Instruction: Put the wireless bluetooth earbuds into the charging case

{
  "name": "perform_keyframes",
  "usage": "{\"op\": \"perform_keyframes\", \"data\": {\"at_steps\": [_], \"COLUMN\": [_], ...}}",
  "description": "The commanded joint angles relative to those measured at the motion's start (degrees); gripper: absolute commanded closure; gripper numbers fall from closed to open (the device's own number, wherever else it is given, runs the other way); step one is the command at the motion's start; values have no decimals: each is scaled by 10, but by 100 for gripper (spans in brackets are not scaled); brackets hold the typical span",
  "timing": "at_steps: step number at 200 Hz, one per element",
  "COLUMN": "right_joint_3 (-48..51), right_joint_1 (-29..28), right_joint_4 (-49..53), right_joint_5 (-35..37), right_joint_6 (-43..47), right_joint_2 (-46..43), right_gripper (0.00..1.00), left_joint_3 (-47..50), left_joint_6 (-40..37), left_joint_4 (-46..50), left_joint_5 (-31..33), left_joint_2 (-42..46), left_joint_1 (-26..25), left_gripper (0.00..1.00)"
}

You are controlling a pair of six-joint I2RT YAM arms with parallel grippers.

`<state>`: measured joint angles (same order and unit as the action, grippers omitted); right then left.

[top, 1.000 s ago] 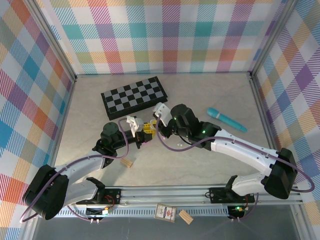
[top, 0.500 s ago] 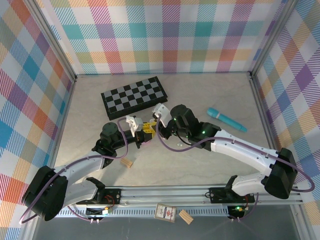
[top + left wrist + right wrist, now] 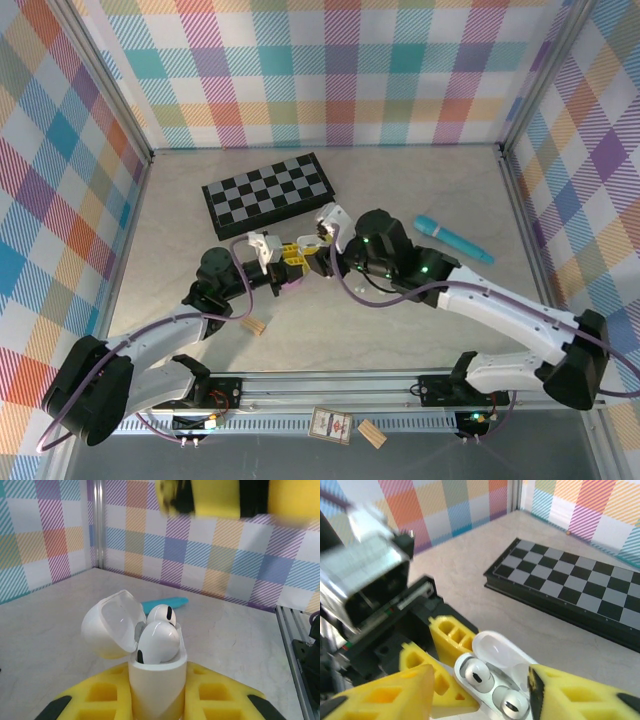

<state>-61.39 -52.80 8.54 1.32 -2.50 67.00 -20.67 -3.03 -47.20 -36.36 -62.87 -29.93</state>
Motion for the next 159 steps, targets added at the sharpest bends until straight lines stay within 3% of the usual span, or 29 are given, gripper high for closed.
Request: {"op": "perform_keyframes", "data": {"at_steps": [1,36,71,159], "right_joint_3": [3,-95,-211,-289], "right_joint_1": [28,81,103,105], "right_joint_4": [-25,90,245,363], "right_joint_5": [-27,-51,-114,-146], "right_joint_6": [-70,-137,-113,-31], "right_joint_2": [-4,67,168,226], "right_gripper": [35,27,22,19], "left_joint_3": [11,15,18,21], "left_joint_6": [-24,-54,-73,-84], "left_joint_4": [-48,-57,-58,-48], "left_joint_5": [-4,-15,-18,-12], "left_joint_2": [11,12,12,26], "left_joint_1": [-6,-6,-6,-6], "left_gripper": [97,97,96,96]}}
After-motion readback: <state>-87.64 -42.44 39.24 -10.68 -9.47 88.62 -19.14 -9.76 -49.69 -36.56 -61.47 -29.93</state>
